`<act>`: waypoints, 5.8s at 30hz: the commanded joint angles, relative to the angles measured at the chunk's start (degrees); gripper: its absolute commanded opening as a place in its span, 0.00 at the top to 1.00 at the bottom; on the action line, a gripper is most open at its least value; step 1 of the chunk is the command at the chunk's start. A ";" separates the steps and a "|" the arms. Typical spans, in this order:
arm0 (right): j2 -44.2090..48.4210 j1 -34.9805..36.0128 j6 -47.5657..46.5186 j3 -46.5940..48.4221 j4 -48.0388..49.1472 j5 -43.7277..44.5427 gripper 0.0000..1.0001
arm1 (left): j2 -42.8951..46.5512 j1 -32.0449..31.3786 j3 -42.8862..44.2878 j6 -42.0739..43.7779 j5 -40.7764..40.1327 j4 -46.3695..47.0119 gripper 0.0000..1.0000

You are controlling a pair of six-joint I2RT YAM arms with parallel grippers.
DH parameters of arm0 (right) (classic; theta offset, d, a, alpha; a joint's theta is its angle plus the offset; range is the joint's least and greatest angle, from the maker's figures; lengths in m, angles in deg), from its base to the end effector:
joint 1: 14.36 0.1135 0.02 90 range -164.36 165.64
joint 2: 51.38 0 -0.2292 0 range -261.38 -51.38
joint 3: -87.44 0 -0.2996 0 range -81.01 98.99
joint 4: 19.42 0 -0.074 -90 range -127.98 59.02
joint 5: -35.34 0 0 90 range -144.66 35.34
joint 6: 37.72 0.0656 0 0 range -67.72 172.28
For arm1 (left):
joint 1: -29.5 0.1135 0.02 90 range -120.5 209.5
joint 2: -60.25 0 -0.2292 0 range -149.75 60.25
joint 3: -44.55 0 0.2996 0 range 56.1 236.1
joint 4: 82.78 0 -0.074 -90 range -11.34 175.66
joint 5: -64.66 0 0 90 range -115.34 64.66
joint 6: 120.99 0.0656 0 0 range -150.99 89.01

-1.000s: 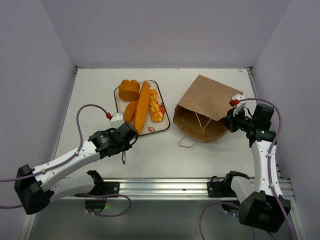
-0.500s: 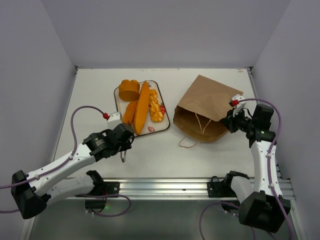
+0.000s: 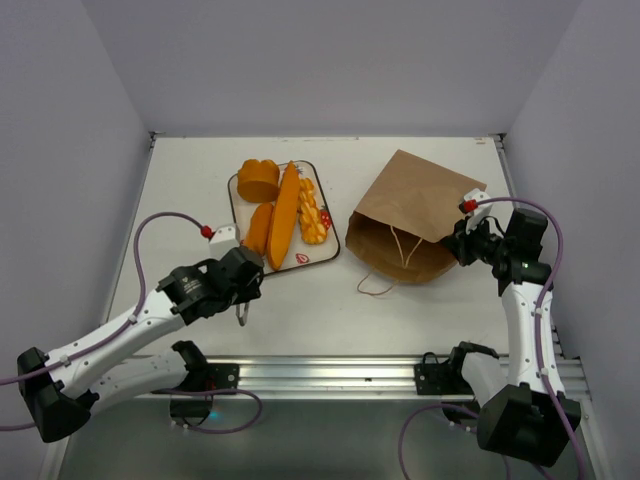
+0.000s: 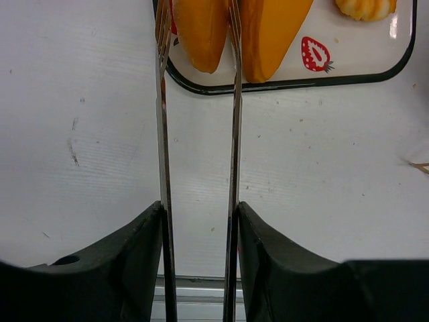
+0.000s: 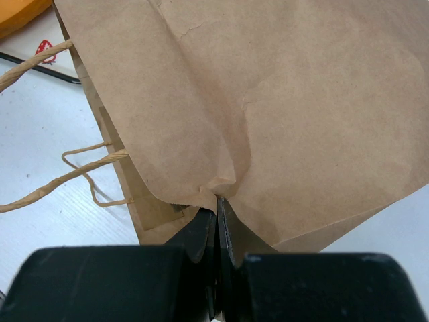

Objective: Take the fake bread out of the paper bag

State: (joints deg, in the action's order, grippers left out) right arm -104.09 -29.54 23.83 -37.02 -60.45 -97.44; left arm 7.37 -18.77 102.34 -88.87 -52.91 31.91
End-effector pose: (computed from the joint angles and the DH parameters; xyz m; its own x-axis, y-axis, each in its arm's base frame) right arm 0.2784 -0.0294 0.2351 -0.3709 -0.2617 -0.8910 -0.5683 0.8228 -0.0051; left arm 0.1860 -0.1630 0.2070 -0.7391 -0.2992 -0.6035 -0.2193 0.9540 -0.2044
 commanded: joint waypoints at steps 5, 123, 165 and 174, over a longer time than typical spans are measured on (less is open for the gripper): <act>0.85 -0.38 0.50 -0.31 1.17 -0.28 1.00 | 1.99 0.37 4.91 -0.12 -4.41 -3.72 0.51; -1.61 -0.29 -18.40 0.66 -15.43 -12.50 1.00 | -65.59 -9.82 5.97 -42.83 29.33 110.19 0.53; -0.47 -0.29 -18.23 -0.83 -14.04 -9.96 1.00 | -67.89 -7.89 10.98 -39.15 33.46 109.04 1.00; 0.15 -0.38 -13.22 -1.62 -9.12 -5.56 1.00 | -60.51 -7.98 4.57 -35.89 33.37 107.28 1.00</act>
State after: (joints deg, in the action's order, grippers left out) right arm -104.72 -30.02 7.48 -38.31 -72.80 -105.09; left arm -58.42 -27.45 108.92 -127.63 -18.53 137.19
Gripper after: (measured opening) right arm 0.015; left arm 0.069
